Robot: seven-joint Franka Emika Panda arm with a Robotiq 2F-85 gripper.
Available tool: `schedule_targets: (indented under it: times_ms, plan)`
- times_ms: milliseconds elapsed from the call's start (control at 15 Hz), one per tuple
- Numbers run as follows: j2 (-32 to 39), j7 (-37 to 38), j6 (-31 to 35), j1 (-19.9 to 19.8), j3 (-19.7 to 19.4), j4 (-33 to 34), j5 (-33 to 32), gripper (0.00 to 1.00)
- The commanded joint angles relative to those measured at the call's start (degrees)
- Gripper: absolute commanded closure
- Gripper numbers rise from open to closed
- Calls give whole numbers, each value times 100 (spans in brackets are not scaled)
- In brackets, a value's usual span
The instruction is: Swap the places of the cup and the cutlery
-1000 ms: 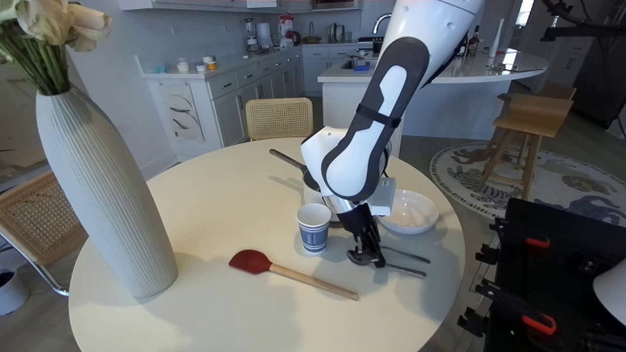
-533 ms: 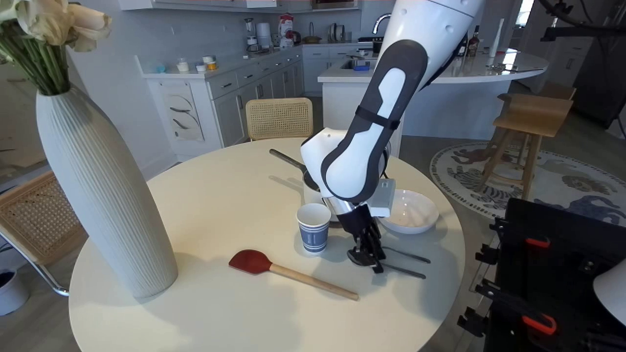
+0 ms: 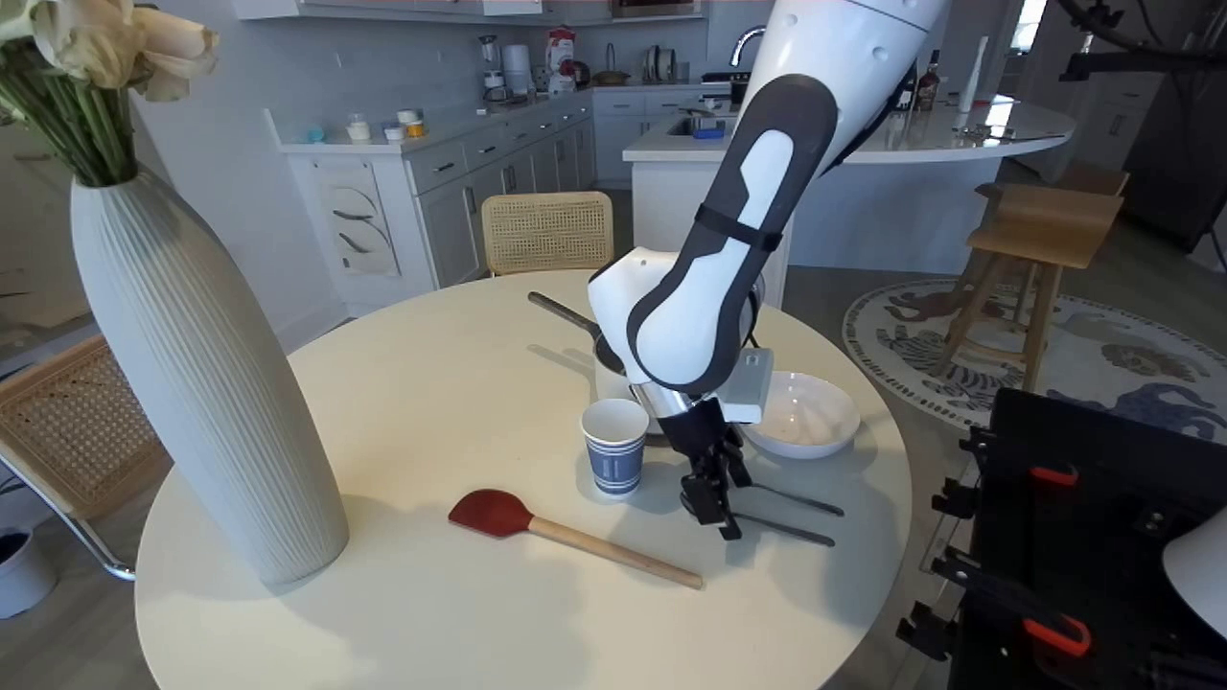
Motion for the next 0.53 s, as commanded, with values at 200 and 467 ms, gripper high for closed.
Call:
schedule_targets:
  times_ms: [200, 467]
  plan:
    - [-473, 55, -216, -68, 89, -88, 348, 0]
    - [-879, 57, 1, -25, 74, -322, 364, 0]
